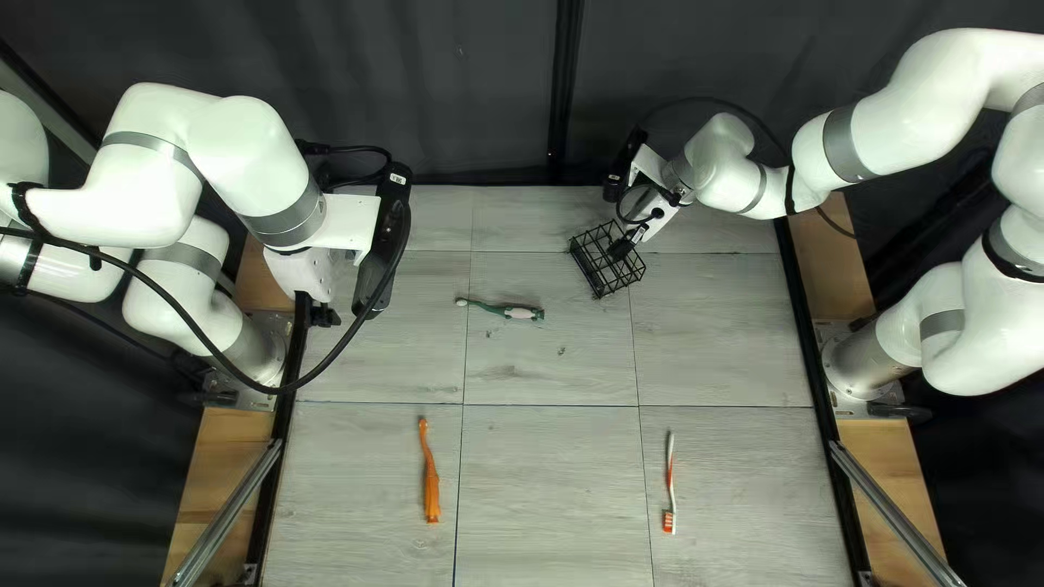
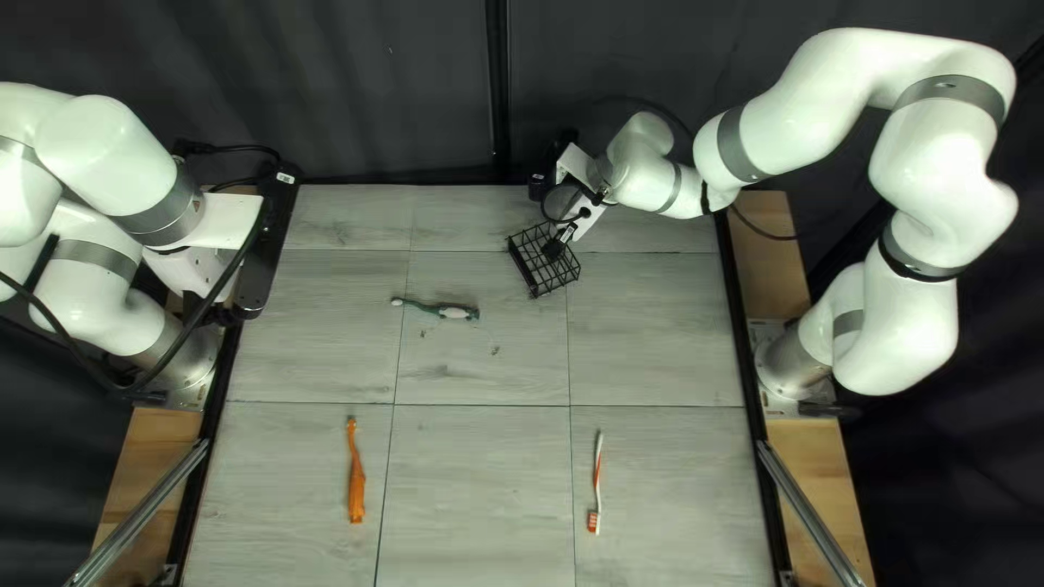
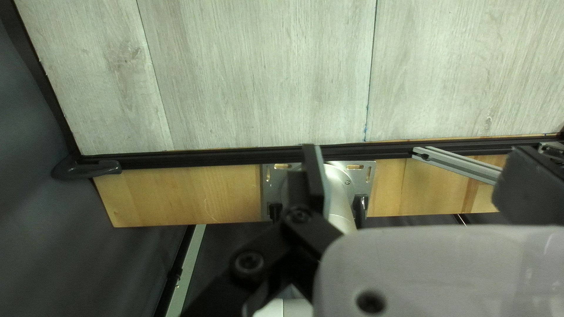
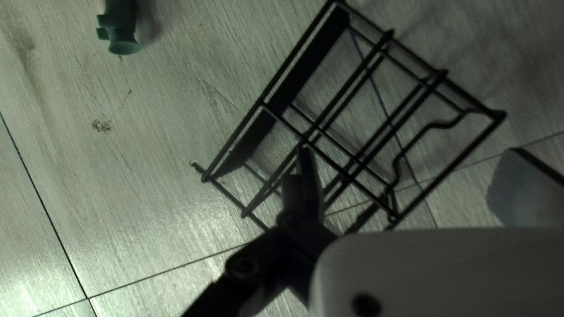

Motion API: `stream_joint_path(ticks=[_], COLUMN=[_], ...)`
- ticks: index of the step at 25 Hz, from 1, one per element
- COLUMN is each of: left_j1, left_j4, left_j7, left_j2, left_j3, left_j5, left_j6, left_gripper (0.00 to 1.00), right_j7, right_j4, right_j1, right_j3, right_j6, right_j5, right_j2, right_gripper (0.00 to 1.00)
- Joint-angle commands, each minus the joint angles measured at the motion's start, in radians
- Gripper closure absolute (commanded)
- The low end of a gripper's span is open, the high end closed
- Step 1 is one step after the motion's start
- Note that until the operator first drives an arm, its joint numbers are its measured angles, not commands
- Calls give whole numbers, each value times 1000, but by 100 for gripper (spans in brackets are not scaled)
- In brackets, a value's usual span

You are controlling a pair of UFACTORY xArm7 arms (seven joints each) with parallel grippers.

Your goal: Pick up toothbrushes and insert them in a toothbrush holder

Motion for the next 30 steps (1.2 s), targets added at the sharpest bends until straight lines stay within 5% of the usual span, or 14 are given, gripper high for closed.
stream_joint_path(ticks=[1, 30], left_j1=[0, 0], left_j4=[0, 0], left_j7=[0, 0], left_j2=[0, 0], left_j3=[0, 0], left_j5=[0, 0], left_j6=[0, 0], left_gripper=[0, 0], right_j7=[5, 219], right_j4=[3, 50], right_j1=[0, -18], right_j3=[2, -17], right_j6=[9, 122], right_j5=[4, 11], right_j2=[1, 14], right_gripper=[0, 0])
